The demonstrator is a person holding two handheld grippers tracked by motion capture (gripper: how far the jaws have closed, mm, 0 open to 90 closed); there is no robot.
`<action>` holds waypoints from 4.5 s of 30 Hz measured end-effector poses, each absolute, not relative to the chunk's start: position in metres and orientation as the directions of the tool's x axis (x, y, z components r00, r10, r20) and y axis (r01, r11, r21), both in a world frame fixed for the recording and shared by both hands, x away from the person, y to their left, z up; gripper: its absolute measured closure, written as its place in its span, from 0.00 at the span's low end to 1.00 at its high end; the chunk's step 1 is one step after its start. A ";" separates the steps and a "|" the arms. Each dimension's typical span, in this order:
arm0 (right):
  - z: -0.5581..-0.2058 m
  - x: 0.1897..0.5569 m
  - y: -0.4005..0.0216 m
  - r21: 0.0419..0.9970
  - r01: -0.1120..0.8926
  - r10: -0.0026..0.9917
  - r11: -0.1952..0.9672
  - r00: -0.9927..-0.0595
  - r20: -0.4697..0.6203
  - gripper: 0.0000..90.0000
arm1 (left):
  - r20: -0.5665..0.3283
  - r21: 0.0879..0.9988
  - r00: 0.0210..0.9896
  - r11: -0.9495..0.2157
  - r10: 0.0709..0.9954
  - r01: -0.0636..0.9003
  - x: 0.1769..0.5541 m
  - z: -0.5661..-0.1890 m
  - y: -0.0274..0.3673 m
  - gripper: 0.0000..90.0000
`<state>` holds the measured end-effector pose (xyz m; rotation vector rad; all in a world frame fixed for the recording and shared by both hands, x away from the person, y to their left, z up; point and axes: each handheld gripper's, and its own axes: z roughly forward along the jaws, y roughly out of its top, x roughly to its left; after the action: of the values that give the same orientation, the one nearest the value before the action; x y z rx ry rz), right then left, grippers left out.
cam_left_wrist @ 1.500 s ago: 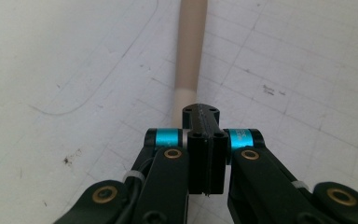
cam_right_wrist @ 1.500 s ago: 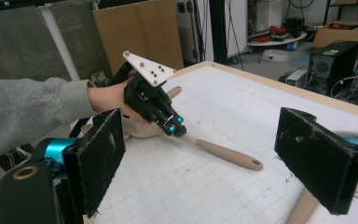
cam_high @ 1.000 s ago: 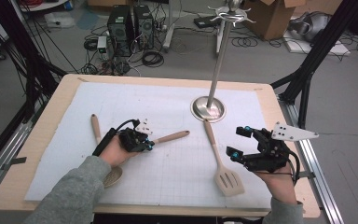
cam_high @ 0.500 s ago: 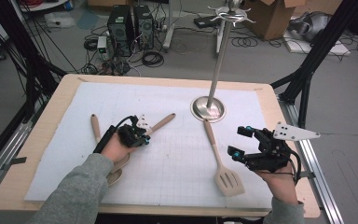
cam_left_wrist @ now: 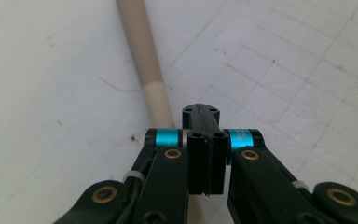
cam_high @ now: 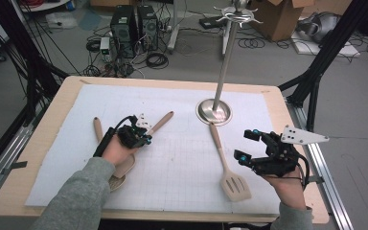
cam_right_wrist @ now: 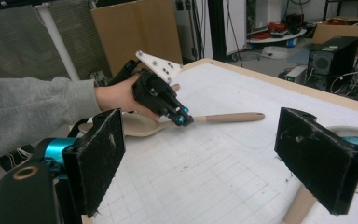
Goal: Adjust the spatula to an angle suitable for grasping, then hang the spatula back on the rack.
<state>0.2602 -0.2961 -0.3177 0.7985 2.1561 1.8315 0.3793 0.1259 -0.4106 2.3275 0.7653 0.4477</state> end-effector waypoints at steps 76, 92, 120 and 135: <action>-0.319 0.255 -0.303 0.958 0.276 0.537 0.081 -0.821 0.192 0.16 | -0.076 0.568 0.616 -0.474 0.784 0.674 0.385 -0.421 0.132 0.27; -0.319 0.256 -0.303 0.956 0.280 0.536 0.084 -0.821 0.194 0.17 | -0.024 0.533 0.603 -0.500 0.798 0.683 0.391 -0.424 0.128 0.43; -0.318 0.253 -0.305 0.958 0.276 0.541 0.078 -0.819 0.191 0.16 | 0.007 0.528 0.595 -0.508 0.804 0.680 0.382 -0.421 0.124 0.80; -0.316 0.249 -0.305 0.960 0.266 0.540 0.082 -0.822 0.182 0.17 | -0.001 0.530 0.581 -0.492 0.814 0.691 0.381 -0.419 0.125 0.87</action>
<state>0.2490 -0.3050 -0.3159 0.8139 2.1364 1.8165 0.3814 0.1245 -0.4193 2.3328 1.2012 0.3432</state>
